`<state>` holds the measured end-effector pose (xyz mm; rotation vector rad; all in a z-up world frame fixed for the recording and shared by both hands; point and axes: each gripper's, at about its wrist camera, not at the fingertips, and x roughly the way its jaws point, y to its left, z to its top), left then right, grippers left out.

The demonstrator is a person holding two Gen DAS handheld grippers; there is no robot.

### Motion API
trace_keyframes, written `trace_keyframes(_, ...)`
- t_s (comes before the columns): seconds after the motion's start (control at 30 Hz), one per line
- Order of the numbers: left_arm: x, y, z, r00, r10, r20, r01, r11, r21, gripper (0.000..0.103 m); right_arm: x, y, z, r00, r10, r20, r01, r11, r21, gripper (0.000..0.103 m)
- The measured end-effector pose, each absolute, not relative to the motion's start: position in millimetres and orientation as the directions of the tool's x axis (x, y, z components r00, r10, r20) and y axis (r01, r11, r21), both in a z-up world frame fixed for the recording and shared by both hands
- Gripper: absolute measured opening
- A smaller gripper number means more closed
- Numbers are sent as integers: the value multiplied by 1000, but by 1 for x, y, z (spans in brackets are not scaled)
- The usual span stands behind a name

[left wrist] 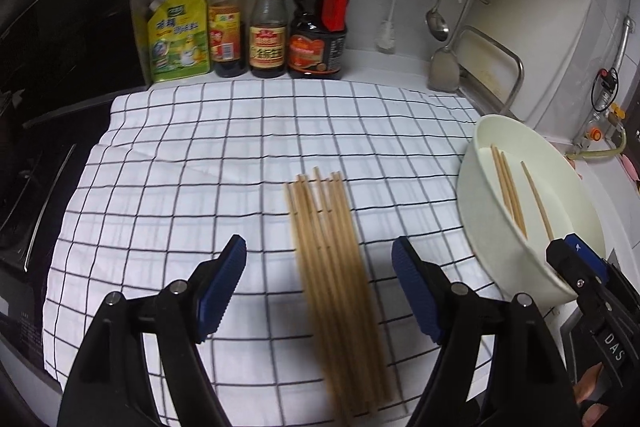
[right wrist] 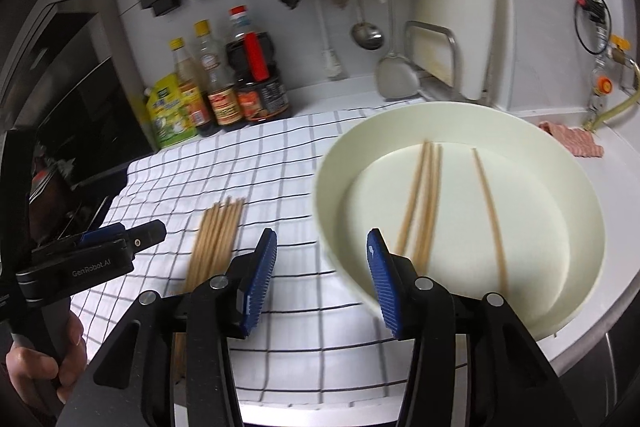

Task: Organize utensils
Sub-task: 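Withdraw both open tools back toward the chopstick row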

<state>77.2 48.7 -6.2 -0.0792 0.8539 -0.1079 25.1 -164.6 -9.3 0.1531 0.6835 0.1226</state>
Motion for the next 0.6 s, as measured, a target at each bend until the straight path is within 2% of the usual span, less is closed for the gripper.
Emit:
trace_keyframes(0.37, 60, 91, -28, 636, -90, -766, 6, 994, -111, 75, 9, -121, -21, 752, 215, -624, -144, 976, 164, 49)
trace_keyframes(0.6, 56, 99, -40, 617, -94, -781, 8, 994, -113, 76, 12, -103, -40, 718, 227, -658, -162, 974, 159, 49)
